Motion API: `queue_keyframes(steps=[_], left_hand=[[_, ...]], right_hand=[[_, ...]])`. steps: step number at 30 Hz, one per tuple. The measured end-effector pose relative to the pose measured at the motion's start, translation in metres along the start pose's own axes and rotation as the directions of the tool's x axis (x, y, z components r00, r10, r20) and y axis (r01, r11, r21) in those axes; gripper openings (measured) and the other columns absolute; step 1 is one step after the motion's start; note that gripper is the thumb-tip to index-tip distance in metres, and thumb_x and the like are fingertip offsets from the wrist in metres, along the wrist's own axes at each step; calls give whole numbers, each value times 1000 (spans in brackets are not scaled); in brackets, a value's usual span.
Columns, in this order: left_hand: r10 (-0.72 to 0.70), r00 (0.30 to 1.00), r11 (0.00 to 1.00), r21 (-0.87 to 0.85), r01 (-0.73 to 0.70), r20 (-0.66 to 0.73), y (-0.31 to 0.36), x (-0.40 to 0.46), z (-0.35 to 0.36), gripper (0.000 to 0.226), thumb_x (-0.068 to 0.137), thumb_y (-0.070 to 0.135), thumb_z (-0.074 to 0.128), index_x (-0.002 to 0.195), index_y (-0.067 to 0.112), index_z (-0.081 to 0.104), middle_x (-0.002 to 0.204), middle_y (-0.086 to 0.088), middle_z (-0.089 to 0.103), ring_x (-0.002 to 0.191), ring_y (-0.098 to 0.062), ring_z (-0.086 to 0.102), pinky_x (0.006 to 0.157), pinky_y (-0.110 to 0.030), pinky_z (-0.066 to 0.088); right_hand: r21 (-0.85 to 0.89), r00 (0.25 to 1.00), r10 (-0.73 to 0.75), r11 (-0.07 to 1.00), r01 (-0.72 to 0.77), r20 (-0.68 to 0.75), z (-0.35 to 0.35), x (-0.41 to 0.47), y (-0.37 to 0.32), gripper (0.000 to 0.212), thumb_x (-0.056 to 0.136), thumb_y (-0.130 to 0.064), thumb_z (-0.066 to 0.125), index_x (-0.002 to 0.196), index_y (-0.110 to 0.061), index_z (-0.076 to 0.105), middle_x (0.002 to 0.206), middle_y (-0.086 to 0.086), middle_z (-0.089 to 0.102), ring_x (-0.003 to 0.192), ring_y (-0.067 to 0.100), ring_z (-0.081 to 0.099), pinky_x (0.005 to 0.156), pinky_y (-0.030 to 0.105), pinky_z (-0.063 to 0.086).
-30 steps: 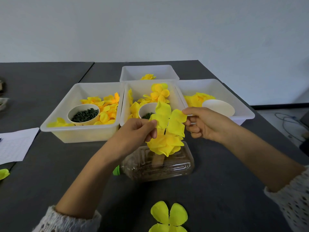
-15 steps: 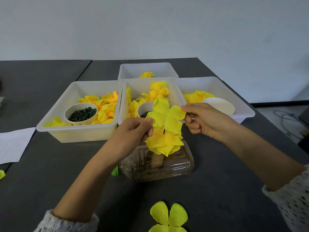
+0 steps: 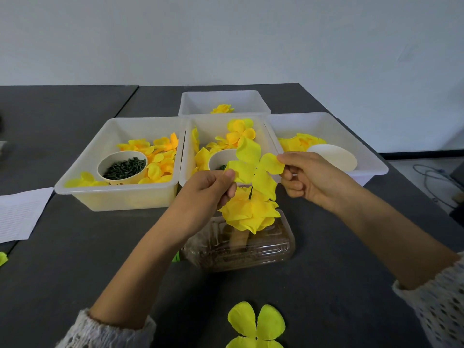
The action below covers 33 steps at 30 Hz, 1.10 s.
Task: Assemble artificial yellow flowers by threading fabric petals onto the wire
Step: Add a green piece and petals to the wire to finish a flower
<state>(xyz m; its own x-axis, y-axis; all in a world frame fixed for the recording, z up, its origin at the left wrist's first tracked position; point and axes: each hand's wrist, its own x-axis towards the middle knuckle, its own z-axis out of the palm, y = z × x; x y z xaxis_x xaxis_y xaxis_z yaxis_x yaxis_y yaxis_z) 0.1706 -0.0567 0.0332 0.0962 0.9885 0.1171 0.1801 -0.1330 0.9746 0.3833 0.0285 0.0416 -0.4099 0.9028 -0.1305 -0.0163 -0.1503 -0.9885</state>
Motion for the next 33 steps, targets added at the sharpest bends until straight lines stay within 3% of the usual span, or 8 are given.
queue_keyframes(steps=[14,19,23,30,33], left_hand=[[-87,996,990,113,85,12,-18,-6,-5,51,102,31,49,52,23,57,44,11,41,37,-1,33,43,-7,28],[-120,992,957,263,125,-33,-26,-11,-3,49,100,32,51,52,23,58,45,10,48,44,-2,40,59,-27,36],[-135,990,905,401,139,-39,-30,-15,-2,50,100,30,53,50,23,58,41,11,47,40,-2,40,55,-27,33],[-194,981,885,437,161,32,-32,-14,-5,48,100,32,52,54,21,57,41,9,43,39,-4,38,54,-27,32],[-194,975,881,458,123,110,-25,-15,-15,53,99,47,47,55,18,53,48,7,44,44,-5,36,53,-23,33]], right_hand=[[-194,992,70,977,-89,-101,8,-6,21,31,96,-19,55,66,-13,51,55,1,46,41,10,33,42,21,25],[-360,994,19,931,-58,-111,10,-8,32,35,98,-20,54,63,-13,52,52,-2,47,38,7,33,38,19,28],[-414,993,26,908,-72,-117,13,-9,42,38,98,-19,53,61,-13,50,48,-3,43,36,4,34,37,17,28],[-502,993,-27,864,-34,-114,13,-7,51,34,97,-18,54,63,-16,55,43,-12,50,36,-4,44,38,6,31],[-516,997,-44,857,4,-67,10,-9,44,33,97,-26,55,65,-16,54,45,-12,48,37,-3,44,39,6,31]])
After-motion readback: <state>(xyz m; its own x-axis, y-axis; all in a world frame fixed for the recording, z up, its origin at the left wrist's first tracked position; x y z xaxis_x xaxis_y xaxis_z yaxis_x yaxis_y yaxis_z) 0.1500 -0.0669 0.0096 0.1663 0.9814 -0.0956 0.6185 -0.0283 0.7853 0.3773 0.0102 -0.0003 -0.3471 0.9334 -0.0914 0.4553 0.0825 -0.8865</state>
